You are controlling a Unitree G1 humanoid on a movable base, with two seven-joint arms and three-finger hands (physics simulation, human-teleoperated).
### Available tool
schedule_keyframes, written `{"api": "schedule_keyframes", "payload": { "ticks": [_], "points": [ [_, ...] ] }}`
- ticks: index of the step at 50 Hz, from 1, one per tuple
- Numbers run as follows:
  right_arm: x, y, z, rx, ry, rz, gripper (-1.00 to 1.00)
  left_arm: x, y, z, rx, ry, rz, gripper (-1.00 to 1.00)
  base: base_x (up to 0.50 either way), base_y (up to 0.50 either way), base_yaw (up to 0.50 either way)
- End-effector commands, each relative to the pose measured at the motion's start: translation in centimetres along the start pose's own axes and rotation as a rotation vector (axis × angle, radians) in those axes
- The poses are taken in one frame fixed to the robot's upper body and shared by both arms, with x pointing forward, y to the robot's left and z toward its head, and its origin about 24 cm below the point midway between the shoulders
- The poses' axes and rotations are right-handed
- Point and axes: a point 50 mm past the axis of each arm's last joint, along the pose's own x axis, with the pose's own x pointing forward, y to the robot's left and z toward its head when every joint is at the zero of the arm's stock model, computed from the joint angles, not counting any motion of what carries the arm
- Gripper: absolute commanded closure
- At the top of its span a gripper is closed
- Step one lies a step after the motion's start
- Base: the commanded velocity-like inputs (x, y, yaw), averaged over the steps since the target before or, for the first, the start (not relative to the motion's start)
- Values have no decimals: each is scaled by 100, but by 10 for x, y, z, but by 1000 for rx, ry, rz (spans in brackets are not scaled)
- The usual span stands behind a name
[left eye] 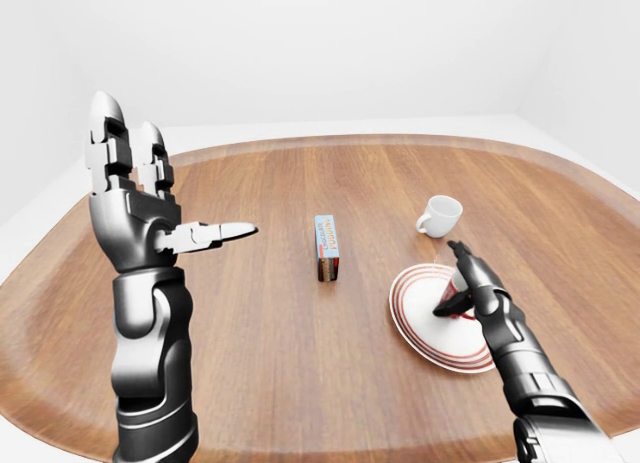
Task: Pick up the red mug and put it on the plate
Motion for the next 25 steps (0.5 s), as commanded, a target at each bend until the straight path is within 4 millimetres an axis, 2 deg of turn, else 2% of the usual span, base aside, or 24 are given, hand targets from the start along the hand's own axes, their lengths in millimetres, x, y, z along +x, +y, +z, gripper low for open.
{"api": "schedule_keyframes", "payload": {
  "ticks": [1,11,18,22,25],
  "points": [
    [-6,-2,7,7,-48,-1,-100,1,1,-1,4,5,4,-100,0,0,0],
    [-31,-6,28,-42,-191,21,-100,2,0,-3,5,9,3,-100,0,0,0],
    [-36,-28,41,-109,-234,-23,-100,0,-1,-2,3,9,-4,-100,0,0,0],
    [-48,-49,63,-199,-303,-63,-100,0,0,-4,6,15,-1,-100,0,0,0],
    [-52,-56,73,-220,-329,-76,-100,-1,-1,-3,4,13,-5,-100,0,0,0]
  ]
}}
